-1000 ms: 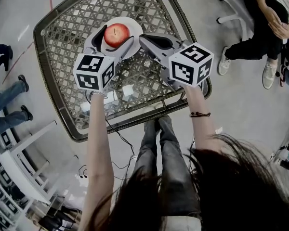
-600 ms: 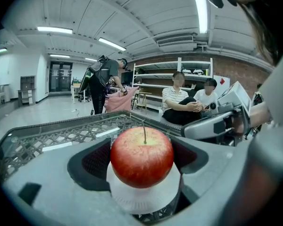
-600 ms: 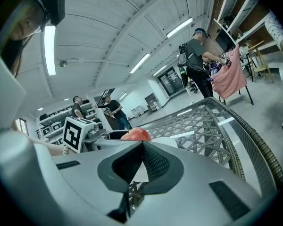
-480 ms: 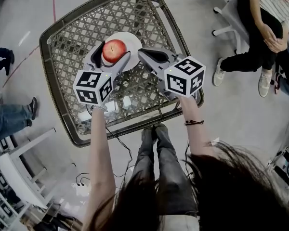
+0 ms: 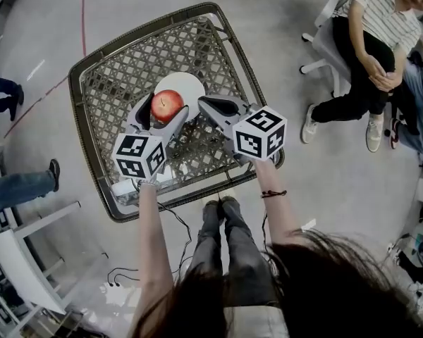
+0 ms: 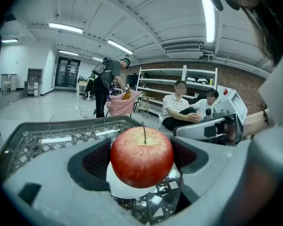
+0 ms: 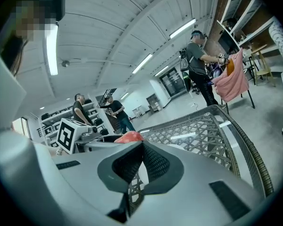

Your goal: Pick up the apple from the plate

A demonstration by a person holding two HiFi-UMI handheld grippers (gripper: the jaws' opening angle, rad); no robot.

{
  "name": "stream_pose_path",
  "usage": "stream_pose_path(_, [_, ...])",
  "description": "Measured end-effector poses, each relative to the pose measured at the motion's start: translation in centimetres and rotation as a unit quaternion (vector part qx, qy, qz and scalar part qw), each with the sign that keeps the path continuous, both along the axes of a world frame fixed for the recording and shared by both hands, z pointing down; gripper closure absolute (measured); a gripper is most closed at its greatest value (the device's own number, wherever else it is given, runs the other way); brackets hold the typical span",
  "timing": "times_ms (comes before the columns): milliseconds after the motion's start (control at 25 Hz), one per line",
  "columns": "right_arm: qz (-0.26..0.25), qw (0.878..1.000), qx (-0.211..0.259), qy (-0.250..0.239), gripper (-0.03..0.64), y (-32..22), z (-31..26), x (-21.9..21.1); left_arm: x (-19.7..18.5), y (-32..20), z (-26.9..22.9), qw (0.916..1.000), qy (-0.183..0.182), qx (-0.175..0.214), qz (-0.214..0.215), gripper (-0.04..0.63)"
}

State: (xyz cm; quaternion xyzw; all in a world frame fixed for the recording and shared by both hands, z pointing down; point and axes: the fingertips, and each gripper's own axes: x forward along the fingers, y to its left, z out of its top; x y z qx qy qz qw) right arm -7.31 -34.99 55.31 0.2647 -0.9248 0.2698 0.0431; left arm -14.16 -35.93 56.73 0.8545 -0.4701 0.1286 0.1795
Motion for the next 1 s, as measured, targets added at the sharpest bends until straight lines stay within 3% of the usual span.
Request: stream_pose_path(1000, [-0.008, 1.0, 0.022, -0.014, 0.607, 4.9, -7.2, -0.5, -0.5, 6.5, -7.5, 0.999, 0.034, 0.004, -0.029, 0.192])
